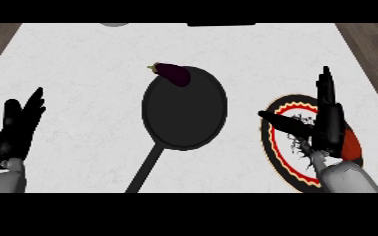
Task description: Pick the eggplant from the plate and place it in the pan
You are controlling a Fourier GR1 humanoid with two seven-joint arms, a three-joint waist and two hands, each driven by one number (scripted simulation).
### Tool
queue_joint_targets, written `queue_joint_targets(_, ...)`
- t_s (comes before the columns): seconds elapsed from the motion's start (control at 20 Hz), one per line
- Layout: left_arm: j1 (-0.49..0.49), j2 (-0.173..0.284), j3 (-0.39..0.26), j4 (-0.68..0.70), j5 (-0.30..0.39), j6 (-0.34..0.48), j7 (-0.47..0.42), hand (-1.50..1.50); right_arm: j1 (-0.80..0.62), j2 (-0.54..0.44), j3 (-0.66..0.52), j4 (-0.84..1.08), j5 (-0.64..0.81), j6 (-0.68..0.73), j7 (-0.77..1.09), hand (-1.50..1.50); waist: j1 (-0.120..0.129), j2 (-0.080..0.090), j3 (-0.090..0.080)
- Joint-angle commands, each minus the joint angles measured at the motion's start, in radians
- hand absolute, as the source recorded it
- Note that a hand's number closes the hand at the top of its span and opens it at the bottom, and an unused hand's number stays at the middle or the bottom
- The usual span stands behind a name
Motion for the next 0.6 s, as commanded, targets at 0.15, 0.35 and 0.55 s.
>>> queue_joint_targets(0.15,0.014,0.001,0.009,-0.024,0.014,-0.021,0.003,0.00,0.332,-0.223,-0.189,-0.272,-0.141,0.194,-0.069,-1.50,0.012,0.005,0.001)
queue_joint_targets(0.35,-0.057,-0.043,-0.019,0.049,-0.025,0.024,0.000,0.00,0.450,-0.273,-0.296,-0.374,-0.193,0.284,-0.078,-1.50,0.008,0.007,0.000)
queue_joint_targets(0.55,0.008,-0.030,-0.024,-0.086,-0.030,0.012,0.065,0.00,0.617,-0.278,-0.412,-0.458,-0.227,0.350,-0.119,-1.50,0.014,0.005,0.001)
